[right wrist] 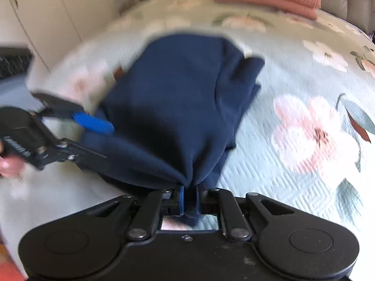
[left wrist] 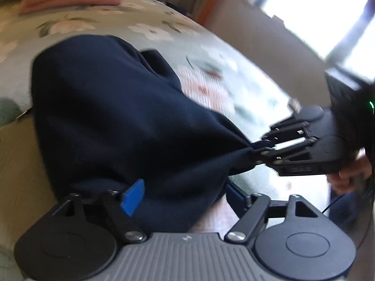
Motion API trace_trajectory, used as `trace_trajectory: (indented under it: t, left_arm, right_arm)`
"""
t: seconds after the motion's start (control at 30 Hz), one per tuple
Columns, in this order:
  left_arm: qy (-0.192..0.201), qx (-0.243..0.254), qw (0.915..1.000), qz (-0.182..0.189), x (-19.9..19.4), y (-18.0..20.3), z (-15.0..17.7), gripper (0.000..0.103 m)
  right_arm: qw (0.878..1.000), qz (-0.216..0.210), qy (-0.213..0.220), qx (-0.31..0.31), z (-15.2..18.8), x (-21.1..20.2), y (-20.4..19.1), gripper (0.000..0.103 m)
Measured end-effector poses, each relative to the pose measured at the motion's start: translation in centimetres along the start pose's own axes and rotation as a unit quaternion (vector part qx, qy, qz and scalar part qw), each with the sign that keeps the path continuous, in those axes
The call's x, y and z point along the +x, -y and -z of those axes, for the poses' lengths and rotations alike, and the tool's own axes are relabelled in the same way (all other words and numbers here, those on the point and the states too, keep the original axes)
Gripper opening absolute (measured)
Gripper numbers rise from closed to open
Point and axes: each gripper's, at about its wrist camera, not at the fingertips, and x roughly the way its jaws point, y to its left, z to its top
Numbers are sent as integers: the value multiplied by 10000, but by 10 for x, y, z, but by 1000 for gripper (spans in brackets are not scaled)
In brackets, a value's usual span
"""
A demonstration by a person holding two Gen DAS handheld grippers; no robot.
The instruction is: Fold large clothes
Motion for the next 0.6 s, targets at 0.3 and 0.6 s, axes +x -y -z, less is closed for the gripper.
trace_trajectory:
  t: [0.3, 0.6]
  left_arm:
    - [-3, 429, 9989, -203, 0, 26, 9, 81]
    - [-36, -11, 10000, -5, -13, -3, 5, 46]
  right_arm:
    - [9996, 65, 20, 262, -9, -33, 19, 55]
    - [9997, -162, -117, -132, -56, -46, 49, 61]
